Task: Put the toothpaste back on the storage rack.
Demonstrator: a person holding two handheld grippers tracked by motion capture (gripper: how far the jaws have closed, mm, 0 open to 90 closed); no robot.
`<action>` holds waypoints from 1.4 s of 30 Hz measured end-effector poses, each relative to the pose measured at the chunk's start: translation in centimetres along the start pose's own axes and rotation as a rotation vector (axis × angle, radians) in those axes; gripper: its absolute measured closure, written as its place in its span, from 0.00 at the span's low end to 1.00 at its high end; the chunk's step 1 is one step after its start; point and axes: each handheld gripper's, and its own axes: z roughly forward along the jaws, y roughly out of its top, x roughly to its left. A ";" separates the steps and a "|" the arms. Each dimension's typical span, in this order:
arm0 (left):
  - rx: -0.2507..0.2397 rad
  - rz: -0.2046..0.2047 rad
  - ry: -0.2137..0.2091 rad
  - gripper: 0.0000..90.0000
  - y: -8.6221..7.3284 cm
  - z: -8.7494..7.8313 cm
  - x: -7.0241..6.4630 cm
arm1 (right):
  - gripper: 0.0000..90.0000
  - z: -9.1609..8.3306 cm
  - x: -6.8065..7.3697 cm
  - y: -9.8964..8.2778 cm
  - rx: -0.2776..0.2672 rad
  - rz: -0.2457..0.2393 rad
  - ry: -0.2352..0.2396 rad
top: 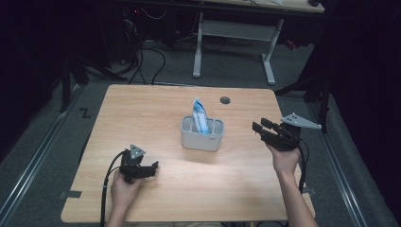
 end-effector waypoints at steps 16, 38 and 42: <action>0.000 0.000 0.000 0.20 0.0 0.0 0.0 | 0.60 0.0 -1.0 -2.1 0.021 0.055 -0.013; 0.000 0.000 0.001 0.20 0.0 0.0 0.0 | 0.60 0.9 -1.7 -5.9 0.074 0.121 -0.037; 0.000 0.000 0.000 0.20 0.0 0.0 0.0 | 0.60 1.2 -1.6 -6.6 0.095 0.116 -0.043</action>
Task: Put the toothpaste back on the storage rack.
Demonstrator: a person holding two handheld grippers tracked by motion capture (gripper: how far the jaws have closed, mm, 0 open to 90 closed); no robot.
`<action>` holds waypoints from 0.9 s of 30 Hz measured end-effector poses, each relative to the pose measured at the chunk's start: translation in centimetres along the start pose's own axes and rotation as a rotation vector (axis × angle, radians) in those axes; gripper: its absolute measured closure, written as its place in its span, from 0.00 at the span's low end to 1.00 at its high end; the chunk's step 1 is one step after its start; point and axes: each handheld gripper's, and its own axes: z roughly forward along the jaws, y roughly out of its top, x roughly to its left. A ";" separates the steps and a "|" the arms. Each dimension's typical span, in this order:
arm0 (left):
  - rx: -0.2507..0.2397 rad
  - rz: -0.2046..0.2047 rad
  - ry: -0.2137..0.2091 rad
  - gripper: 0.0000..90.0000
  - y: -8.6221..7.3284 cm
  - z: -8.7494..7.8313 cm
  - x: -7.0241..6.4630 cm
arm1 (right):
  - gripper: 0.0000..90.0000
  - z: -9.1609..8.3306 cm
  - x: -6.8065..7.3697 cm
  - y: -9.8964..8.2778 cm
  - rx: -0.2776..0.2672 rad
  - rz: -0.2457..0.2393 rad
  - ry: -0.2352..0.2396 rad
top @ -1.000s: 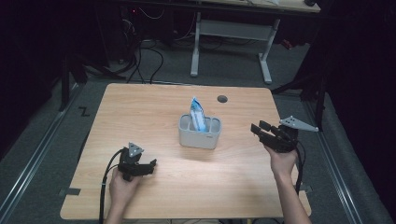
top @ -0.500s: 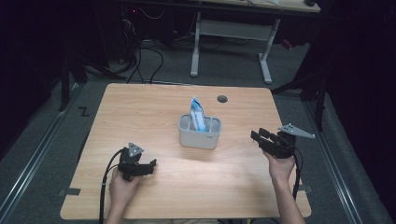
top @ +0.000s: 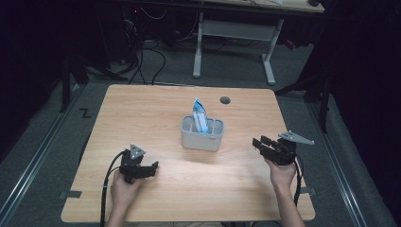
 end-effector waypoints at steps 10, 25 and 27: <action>0.000 0.000 0.000 0.20 0.0 0.0 0.0 | 0.59 0.8 0.0 -1.0 0.035 -0.003 -0.007; -0.002 -0.005 0.004 0.20 0.1 0.1 0.0 | 0.58 2.9 0.6 -2.9 0.106 -0.039 -0.028; -0.002 -0.003 0.005 0.20 0.1 0.1 0.0 | 0.58 3.2 0.7 -3.3 0.117 -0.037 -0.028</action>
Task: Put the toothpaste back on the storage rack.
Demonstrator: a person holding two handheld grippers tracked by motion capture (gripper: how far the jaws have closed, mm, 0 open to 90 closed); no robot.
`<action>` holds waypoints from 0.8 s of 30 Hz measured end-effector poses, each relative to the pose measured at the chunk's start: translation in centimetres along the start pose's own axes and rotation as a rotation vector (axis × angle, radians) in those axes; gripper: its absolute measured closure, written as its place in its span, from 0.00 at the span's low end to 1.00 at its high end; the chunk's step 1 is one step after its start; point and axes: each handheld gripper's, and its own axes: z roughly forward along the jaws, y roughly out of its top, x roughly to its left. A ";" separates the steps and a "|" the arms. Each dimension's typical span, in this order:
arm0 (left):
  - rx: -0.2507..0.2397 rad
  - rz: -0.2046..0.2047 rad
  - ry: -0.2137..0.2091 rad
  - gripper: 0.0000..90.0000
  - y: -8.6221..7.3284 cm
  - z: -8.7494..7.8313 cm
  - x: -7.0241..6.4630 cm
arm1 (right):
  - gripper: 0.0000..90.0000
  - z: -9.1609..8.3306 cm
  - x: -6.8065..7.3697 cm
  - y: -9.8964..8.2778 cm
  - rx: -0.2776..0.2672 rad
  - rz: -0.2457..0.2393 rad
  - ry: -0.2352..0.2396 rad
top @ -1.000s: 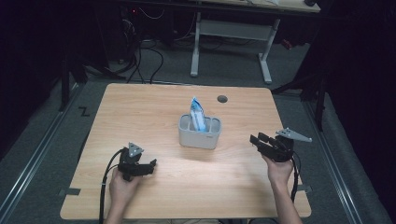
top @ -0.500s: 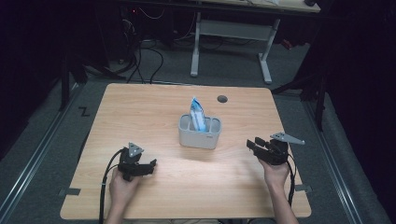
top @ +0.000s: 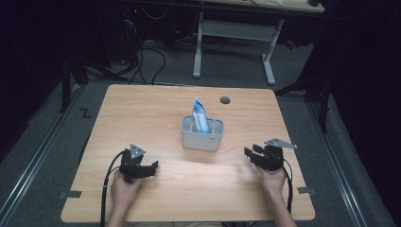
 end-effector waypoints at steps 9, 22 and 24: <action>0.000 0.000 0.000 0.20 0.0 0.0 0.0 | 0.58 1.6 0.6 -1.0 0.051 -0.013 -0.003; 0.002 0.003 -0.003 0.19 -0.1 -0.1 -0.1 | 0.56 3.1 3.5 -2.4 0.116 -0.168 -0.071; 0.002 0.003 -0.003 0.19 -0.1 -0.1 -0.1 | 0.55 3.1 3.5 -2.4 0.114 -0.173 -0.071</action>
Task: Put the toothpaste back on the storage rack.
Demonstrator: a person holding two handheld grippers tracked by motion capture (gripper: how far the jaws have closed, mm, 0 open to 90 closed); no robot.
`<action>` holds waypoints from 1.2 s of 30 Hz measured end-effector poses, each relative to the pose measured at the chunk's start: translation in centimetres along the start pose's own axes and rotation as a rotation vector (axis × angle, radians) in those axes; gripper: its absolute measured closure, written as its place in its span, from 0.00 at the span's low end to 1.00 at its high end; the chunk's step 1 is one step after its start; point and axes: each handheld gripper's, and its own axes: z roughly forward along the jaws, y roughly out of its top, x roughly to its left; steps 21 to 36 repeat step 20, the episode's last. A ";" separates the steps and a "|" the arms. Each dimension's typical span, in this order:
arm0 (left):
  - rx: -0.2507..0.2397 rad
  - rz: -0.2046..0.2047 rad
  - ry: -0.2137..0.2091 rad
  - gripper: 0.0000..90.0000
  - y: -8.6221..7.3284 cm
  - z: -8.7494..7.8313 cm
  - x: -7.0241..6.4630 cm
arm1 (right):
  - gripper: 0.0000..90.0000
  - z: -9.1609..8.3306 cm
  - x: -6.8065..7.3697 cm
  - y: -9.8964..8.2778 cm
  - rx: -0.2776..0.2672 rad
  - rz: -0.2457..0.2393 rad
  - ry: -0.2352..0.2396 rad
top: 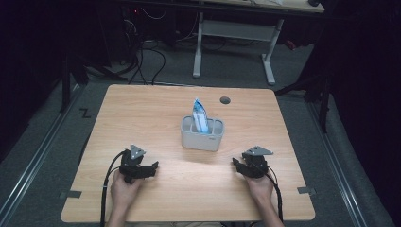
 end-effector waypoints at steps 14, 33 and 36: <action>-0.001 -0.002 0.004 0.19 0.0 0.0 0.0 | 0.46 0.2 0.0 0.2 0.007 0.007 -0.012; 0.001 -0.002 0.002 0.19 0.0 0.0 0.0 | 0.46 0.2 0.0 0.2 0.007 0.006 -0.008; 0.001 -0.002 0.002 0.19 0.0 0.0 0.0 | 0.46 0.2 0.0 0.2 0.007 0.006 -0.008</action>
